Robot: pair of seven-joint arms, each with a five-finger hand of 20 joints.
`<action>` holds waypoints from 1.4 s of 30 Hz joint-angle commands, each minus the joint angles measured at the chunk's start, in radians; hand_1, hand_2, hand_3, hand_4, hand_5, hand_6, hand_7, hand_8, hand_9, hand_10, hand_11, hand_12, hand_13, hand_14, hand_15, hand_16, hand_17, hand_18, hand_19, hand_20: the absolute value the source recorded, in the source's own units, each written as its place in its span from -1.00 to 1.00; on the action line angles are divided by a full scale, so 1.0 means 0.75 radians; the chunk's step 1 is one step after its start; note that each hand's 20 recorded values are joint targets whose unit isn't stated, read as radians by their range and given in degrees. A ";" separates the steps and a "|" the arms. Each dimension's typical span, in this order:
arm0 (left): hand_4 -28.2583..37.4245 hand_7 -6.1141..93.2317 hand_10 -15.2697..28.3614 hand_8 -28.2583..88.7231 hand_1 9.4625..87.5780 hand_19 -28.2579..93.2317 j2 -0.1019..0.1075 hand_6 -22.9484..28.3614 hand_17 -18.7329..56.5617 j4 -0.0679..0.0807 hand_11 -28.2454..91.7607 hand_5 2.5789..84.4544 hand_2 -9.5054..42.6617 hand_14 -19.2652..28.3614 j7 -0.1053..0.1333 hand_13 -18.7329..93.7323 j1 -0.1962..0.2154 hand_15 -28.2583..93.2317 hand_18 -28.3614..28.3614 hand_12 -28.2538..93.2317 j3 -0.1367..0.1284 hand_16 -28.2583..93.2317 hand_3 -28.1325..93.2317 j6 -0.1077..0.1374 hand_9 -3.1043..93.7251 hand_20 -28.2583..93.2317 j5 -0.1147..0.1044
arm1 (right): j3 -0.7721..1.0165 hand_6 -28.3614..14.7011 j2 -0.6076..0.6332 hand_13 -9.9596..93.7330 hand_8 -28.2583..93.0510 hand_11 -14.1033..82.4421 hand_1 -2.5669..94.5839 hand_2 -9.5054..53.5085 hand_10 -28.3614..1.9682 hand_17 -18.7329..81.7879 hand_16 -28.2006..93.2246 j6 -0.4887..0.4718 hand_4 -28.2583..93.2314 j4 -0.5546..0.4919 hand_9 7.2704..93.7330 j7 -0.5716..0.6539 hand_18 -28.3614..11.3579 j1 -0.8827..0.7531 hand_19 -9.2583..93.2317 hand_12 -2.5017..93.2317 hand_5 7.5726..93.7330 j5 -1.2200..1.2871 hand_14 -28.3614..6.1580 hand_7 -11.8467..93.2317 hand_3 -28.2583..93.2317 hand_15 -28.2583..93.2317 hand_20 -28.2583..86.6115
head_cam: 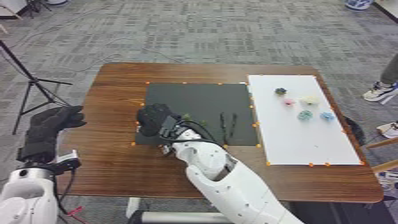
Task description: Arrange flowers
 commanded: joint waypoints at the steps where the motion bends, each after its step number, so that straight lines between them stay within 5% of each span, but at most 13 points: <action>1: -0.92 -0.38 0.32 -0.67 -0.32 0.14 0.014 -0.01 -0.28 -0.002 -0.04 0.32 -0.02 0.56 -0.016 0.21 -0.037 0.30 0.53 -0.30 0.022 -0.57 0.56 -0.011 0.28 0.00 0.018 | 0.026 0.55 -0.033 0.96 -0.58 -0.57 0.20 -1.00 0.44 0.43 -0.05 0.023 -0.97 0.035 0.94 -0.013 -0.63 0.021 1.00 -0.49 0.61 -0.113 0.60 -0.14 0.49 0.79 0.26; 12: -0.92 -0.38 0.32 -0.67 -0.33 0.13 0.020 -0.01 -0.29 0.002 -0.04 0.32 -0.04 0.55 -0.014 0.20 -0.056 0.30 0.53 -0.30 0.035 -0.57 0.56 -0.026 0.28 0.00 0.019 | 0.037 0.57 -0.045 0.96 -0.59 -0.57 0.19 -1.00 0.44 0.44 -0.05 -0.056 -0.96 0.028 0.92 0.035 -0.65 0.024 1.00 -0.50 0.61 -0.136 0.60 -0.15 0.50 0.79 0.26; 42: -0.85 -0.39 0.32 -0.66 -0.36 0.12 -0.018 -0.01 -0.31 -0.019 -0.04 0.30 -0.25 0.56 0.010 0.19 -0.013 0.30 0.52 -0.30 0.015 -0.57 0.57 -0.031 0.26 0.00 0.012 | 0.034 0.38 -0.037 0.98 -0.54 -0.44 0.06 -1.00 0.24 0.46 -0.05 -0.125 -0.87 0.023 0.78 0.098 -0.65 0.031 1.00 -0.65 0.51 -0.167 0.62 -0.26 0.49 0.81 0.27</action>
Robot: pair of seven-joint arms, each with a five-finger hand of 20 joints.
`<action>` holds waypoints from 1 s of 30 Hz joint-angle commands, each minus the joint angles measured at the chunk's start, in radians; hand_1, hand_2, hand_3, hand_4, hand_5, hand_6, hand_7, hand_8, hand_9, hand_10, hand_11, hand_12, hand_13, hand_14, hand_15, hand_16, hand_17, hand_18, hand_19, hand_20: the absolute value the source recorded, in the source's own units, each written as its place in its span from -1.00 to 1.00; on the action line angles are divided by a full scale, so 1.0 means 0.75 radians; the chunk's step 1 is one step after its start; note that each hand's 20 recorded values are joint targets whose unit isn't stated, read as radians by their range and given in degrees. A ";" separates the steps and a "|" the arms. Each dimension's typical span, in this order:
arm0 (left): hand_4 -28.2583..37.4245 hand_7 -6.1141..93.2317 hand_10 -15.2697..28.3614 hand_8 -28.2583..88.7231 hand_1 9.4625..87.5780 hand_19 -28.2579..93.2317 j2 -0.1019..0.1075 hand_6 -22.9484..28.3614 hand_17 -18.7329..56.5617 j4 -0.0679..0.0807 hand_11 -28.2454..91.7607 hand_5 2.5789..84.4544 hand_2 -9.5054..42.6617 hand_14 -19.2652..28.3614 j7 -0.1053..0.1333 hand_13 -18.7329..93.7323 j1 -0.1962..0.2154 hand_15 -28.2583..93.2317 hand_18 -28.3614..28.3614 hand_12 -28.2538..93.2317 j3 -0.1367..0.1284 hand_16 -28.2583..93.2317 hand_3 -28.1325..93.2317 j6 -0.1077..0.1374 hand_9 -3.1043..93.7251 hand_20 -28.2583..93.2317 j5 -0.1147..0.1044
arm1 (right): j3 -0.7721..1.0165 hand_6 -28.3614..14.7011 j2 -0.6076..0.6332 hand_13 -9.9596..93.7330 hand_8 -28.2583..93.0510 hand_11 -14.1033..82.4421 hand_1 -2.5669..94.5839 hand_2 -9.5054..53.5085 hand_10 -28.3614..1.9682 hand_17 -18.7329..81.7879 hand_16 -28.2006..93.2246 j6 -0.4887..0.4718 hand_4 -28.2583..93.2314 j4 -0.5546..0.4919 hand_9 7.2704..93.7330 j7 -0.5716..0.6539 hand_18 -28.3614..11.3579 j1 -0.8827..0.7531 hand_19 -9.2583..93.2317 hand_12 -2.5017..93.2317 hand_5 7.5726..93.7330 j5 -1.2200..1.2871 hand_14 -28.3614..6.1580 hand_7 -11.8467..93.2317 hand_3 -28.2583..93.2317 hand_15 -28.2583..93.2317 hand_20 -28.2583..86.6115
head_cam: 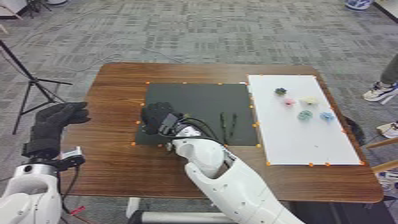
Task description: Arrange flowers
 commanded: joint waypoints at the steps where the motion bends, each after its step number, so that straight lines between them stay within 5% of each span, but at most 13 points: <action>1: -0.85 -0.39 0.32 -0.66 -0.36 0.12 -0.022 -0.01 -0.31 -0.018 -0.04 0.30 -0.25 0.56 0.013 0.19 0.029 0.30 0.52 -0.30 -0.015 -0.57 0.57 -0.014 0.26 0.00 0.000 | 0.007 0.37 -0.006 0.98 -0.54 -0.43 0.06 -1.00 0.23 0.46 -0.05 -0.051 -0.87 -0.013 0.77 0.024 -0.65 0.017 1.00 -0.65 0.49 -0.039 0.63 -0.26 0.49 0.81 0.27; 17: -0.84 -0.38 0.32 -0.66 -0.35 0.11 -0.030 -0.01 -0.32 -0.024 -0.03 0.30 -0.28 0.55 0.006 0.19 0.031 0.30 0.52 -0.30 -0.012 -0.57 0.57 -0.009 0.26 0.00 0.004 | -0.008 0.28 0.015 0.98 -0.64 -0.43 -0.10 -1.00 0.19 0.48 -0.04 -0.064 -0.87 -0.017 0.64 0.069 -0.62 0.036 1.00 -0.70 0.38 -0.032 0.65 -0.34 0.61 0.82 0.28; 30: -0.84 -0.38 0.32 -0.66 -0.35 0.11 -0.030 -0.01 -0.32 -0.028 -0.03 0.30 -0.29 0.56 -0.003 0.19 0.030 0.30 0.53 -0.30 -0.008 -0.57 0.57 -0.010 0.26 0.00 0.006 | -0.030 0.10 0.034 0.96 -0.73 -0.49 -0.15 -1.00 -0.03 0.47 -0.04 -0.093 -0.86 -0.033 0.35 0.151 -0.62 0.054 1.00 -0.75 0.18 -0.047 0.67 -0.37 0.63 0.82 0.27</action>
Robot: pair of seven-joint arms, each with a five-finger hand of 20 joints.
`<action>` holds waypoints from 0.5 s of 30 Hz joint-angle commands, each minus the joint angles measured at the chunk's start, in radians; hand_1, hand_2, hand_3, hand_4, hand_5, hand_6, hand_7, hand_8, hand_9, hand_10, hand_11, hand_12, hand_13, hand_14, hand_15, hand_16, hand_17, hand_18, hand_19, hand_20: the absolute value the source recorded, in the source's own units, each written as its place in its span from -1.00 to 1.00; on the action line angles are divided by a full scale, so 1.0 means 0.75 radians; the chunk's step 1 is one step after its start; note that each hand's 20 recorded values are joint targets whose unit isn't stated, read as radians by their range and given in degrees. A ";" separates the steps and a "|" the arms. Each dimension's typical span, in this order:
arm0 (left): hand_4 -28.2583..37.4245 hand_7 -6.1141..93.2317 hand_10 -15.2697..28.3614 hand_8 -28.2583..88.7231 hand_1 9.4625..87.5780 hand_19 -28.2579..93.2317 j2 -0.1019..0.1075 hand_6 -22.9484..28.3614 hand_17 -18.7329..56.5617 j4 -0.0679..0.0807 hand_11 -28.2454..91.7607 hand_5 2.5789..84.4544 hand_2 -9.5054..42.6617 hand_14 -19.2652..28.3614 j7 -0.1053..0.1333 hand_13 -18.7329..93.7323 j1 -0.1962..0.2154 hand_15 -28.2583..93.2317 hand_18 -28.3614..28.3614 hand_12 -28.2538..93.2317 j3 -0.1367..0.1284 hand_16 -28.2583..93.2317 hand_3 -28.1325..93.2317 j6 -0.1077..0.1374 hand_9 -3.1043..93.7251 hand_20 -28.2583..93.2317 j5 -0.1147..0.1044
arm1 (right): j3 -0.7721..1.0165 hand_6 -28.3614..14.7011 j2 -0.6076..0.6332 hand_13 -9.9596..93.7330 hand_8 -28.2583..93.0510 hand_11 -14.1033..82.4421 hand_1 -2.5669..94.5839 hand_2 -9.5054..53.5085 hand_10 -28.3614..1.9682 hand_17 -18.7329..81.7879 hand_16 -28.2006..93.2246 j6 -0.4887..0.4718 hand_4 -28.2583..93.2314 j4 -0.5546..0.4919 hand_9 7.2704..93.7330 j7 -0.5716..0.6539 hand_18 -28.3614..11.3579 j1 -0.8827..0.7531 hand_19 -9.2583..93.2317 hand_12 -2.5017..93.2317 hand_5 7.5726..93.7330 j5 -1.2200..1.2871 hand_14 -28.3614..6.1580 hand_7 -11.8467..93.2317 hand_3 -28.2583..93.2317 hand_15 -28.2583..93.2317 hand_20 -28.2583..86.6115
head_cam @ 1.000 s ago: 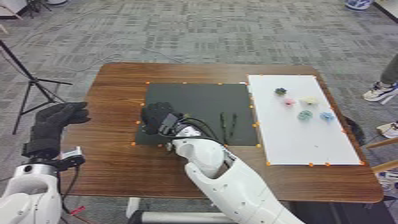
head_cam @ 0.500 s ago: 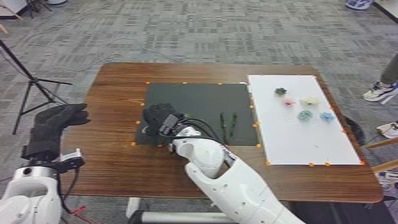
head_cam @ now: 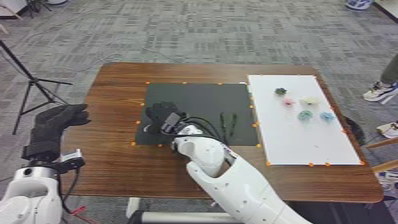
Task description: Arrange flowers
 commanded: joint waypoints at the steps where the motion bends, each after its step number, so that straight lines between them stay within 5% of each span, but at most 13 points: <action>1: -0.83 -0.38 0.32 -0.66 -0.35 0.11 -0.012 -0.01 -0.32 -0.013 -0.03 0.30 -0.29 0.56 -0.007 0.19 0.007 0.30 0.53 -0.30 -0.001 -0.57 0.57 -0.010 0.26 0.00 0.009 | -0.003 0.09 0.005 0.96 -0.73 -0.49 -0.14 -1.00 -0.04 0.47 -0.03 -0.047 -0.86 -0.029 0.33 0.056 -0.61 0.023 1.00 -0.76 0.16 -0.044 0.67 -0.37 0.63 0.82 0.27; 9: -0.82 -0.39 0.32 -0.66 -0.34 0.11 -0.015 -0.01 -0.33 -0.018 -0.03 0.30 -0.31 0.55 -0.008 0.18 0.017 0.30 0.53 -0.30 -0.009 -0.57 0.57 -0.010 0.26 0.00 0.007 | 0.048 0.07 -0.017 0.93 -0.72 -0.50 -0.13 -1.00 -0.05 0.44 -0.03 -0.362 -0.90 -0.076 0.21 0.019 -0.60 0.004 1.00 -0.77 0.07 -0.125 0.66 -0.38 0.65 0.82 0.25; 15: -0.82 -0.39 0.31 -0.66 -0.34 0.11 -0.008 -0.01 -0.33 -0.014 -0.03 0.30 -0.31 0.55 -0.011 0.18 0.011 0.30 0.53 -0.30 -0.010 -0.57 0.56 -0.015 0.26 0.00 0.008 | 0.045 0.07 -0.006 0.92 -0.72 -0.51 -0.15 -1.00 -0.03 0.42 -0.03 -0.320 -0.92 -0.075 0.16 0.025 -0.60 0.022 1.00 -0.76 0.02 -0.089 0.65 -0.39 0.65 0.83 0.24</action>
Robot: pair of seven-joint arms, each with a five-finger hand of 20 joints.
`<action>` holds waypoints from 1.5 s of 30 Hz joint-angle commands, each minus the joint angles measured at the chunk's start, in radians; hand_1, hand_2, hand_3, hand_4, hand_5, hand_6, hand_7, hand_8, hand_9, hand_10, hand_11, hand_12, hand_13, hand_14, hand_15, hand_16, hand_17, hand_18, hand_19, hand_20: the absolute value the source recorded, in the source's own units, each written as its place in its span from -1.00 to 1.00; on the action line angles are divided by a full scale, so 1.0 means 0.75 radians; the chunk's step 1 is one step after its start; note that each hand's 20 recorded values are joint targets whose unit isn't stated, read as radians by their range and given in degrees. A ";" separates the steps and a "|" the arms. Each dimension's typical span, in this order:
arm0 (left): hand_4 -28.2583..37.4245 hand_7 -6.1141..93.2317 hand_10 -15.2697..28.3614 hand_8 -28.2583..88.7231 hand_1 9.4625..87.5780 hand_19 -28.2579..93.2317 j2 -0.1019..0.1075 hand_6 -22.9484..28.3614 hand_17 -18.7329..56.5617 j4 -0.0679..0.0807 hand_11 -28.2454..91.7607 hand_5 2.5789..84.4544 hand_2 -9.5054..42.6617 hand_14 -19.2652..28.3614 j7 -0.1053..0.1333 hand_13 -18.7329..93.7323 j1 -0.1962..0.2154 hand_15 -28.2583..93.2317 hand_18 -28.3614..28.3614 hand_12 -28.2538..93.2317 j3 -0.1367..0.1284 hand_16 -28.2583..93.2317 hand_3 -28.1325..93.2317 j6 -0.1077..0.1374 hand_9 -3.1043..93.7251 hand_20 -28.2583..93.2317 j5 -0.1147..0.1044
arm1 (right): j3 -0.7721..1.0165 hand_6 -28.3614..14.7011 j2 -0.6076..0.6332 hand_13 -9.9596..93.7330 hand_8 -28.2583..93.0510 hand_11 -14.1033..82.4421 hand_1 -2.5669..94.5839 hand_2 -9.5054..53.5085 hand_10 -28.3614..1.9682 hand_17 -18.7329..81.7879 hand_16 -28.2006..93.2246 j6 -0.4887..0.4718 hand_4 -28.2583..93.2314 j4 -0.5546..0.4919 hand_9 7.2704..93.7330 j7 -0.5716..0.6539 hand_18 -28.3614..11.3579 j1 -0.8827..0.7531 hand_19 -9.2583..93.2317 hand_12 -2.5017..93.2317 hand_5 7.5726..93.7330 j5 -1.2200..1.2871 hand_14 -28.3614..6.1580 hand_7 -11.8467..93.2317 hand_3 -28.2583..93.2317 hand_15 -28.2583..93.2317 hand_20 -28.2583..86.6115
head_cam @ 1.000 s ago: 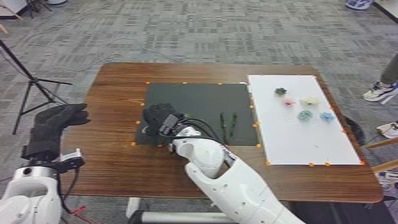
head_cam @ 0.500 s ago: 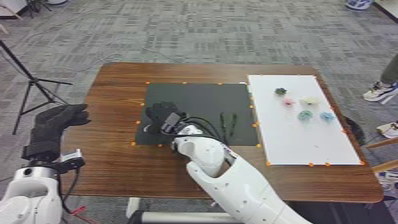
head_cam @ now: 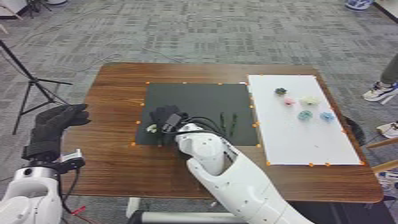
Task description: Arrange flowers
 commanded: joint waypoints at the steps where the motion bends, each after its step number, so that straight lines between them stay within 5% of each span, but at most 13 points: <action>1: -0.82 -0.39 0.31 -0.66 -0.34 0.11 -0.008 -0.01 -0.33 -0.013 -0.03 0.30 -0.31 0.55 -0.008 0.18 0.013 0.30 0.53 -0.30 -0.012 -0.57 0.56 -0.013 0.26 0.00 0.005 | -0.002 0.07 0.000 0.92 -0.72 -0.51 -0.15 -1.00 -0.03 0.42 -0.03 0.087 -0.93 -0.005 0.16 0.006 -0.61 0.027 1.00 -0.76 0.02 0.033 0.65 -0.39 0.65 0.83 0.24; 16: -0.81 -0.39 0.32 -0.66 -0.33 0.10 -0.009 -0.02 -0.33 -0.010 -0.03 0.30 -0.32 0.55 -0.010 0.18 0.009 0.29 0.53 -0.30 0.002 -0.57 0.57 -0.018 0.26 0.00 0.010 | -0.017 0.04 0.014 0.92 -0.71 -0.51 -0.28 -1.00 -0.08 0.43 -0.05 0.196 -0.91 -0.008 0.18 0.026 -0.62 0.059 1.00 -0.76 0.02 0.125 0.63 -0.40 0.62 0.84 0.24; 23: -0.81 -0.38 0.31 -0.66 -0.33 0.10 -0.011 -0.02 -0.33 -0.009 -0.03 0.30 -0.33 0.55 -0.002 0.18 0.007 0.29 0.53 -0.30 0.003 -0.57 0.56 -0.016 0.26 0.00 0.004 | -0.014 0.04 0.013 0.92 -0.71 -0.52 -0.27 -1.00 -0.08 0.43 -0.05 0.030 -0.90 -0.031 0.16 -0.012 -0.63 0.056 1.00 -0.76 0.01 0.027 0.63 -0.42 0.62 0.84 0.24; 24: -0.81 -0.39 0.31 -0.66 -0.33 0.10 -0.013 -0.02 -0.33 -0.009 -0.03 0.30 -0.33 0.55 -0.003 0.18 0.009 0.29 0.53 -0.30 0.000 -0.57 0.56 -0.018 0.26 0.00 0.008 | -0.001 0.04 0.008 0.92 -0.71 -0.53 -0.27 -1.00 -0.07 0.43 -0.04 0.066 -0.91 -0.020 0.15 -0.032 -0.62 0.044 1.00 -0.76 0.00 0.023 0.63 -0.42 0.62 0.84 0.24; 26: -0.81 -0.38 0.31 -0.66 -0.32 0.10 -0.012 -0.02 -0.33 -0.008 -0.03 0.30 -0.33 0.55 -0.002 0.18 0.003 0.29 0.52 -0.30 0.003 -0.57 0.56 -0.020 0.26 0.00 0.008 | -0.008 0.05 0.006 0.91 -0.71 -0.52 -0.28 -1.00 -0.04 0.42 -0.04 0.386 -0.92 0.052 0.13 -0.058 -0.62 0.039 1.00 -0.76 -0.01 0.196 0.64 -0.41 0.62 0.84 0.24; 27: -0.81 -0.38 0.31 -0.66 -0.32 0.10 -0.012 -0.02 -0.33 -0.010 -0.04 0.30 -0.33 0.55 0.001 0.18 0.010 0.29 0.52 -0.30 -0.001 -0.57 0.56 -0.015 0.26 0.00 0.007 | -0.018 0.06 0.012 0.92 -0.71 -0.52 -0.30 -1.00 -0.02 0.43 -0.05 0.399 -0.92 0.042 0.15 -0.053 -0.62 0.046 1.00 -0.76 0.01 0.205 0.64 -0.40 0.62 0.84 0.24; 29: -0.81 -0.38 0.31 -0.67 -0.32 0.10 -0.011 -0.02 -0.33 -0.013 -0.03 0.30 -0.33 0.55 -0.004 0.18 0.019 0.29 0.53 -0.30 -0.006 -0.57 0.56 -0.011 0.26 0.00 0.003 | -0.023 0.09 0.024 0.93 -0.71 -0.50 -0.31 -1.00 -0.01 0.45 -0.05 0.285 -0.92 -0.009 0.20 -0.034 -0.64 0.055 1.00 -0.76 0.06 0.159 0.63 -0.39 0.60 0.86 0.27; 33: -0.80 -0.38 0.31 -0.66 -0.32 0.10 -0.016 -0.01 -0.33 -0.015 -0.03 0.30 -0.34 0.55 0.001 0.18 0.017 0.29 0.53 -0.30 -0.005 -0.57 0.56 -0.010 0.26 0.00 0.006 | -0.068 0.08 0.035 0.93 -0.71 -0.52 -0.40 -0.97 -0.03 0.44 -0.04 0.330 -0.90 -0.004 0.19 0.029 -0.66 0.075 1.00 -0.76 0.07 0.208 0.60 -0.39 0.55 0.86 0.28; 36: -0.80 -0.38 0.32 -0.66 -0.32 0.10 -0.015 -0.02 -0.33 -0.016 -0.04 0.30 -0.34 0.55 0.000 0.18 0.021 0.29 0.53 -0.30 -0.008 -0.57 0.56 -0.014 0.26 0.00 0.008 | -0.064 0.09 0.041 0.93 -0.71 -0.52 -0.39 -0.76 -0.04 0.45 -0.04 0.281 -0.92 -0.017 0.20 0.032 -0.67 0.074 1.00 -0.76 0.09 0.216 0.59 -0.40 0.53 0.86 0.27; 39: -0.80 -0.39 0.32 -0.66 -0.32 0.10 -0.018 -0.01 -0.33 -0.019 -0.04 0.30 -0.34 0.55 0.004 0.18 0.026 0.29 0.53 -0.30 -0.012 -0.57 0.56 -0.006 0.26 0.00 0.002 | -0.051 0.08 0.044 0.93 -0.71 -0.52 -0.41 -0.97 -0.04 0.43 -0.04 0.265 -0.90 -0.020 0.18 0.001 -0.68 0.068 1.00 -0.76 0.07 0.212 0.57 -0.40 0.54 0.85 0.26; 45: -0.80 -0.39 0.31 -0.66 -0.32 0.10 -0.018 -0.02 -0.33 -0.022 -0.04 0.30 -0.34 0.55 -0.002 0.18 0.025 0.29 0.53 -0.30 -0.009 -0.57 0.56 -0.008 0.26 0.00 0.010 | -0.060 0.05 0.085 0.91 -0.70 -0.53 -0.49 -1.00 -0.09 0.42 -0.03 0.268 -0.86 -0.059 0.16 0.016 -0.72 0.097 1.00 -0.76 0.06 0.261 0.56 -0.43 0.53 0.85 0.26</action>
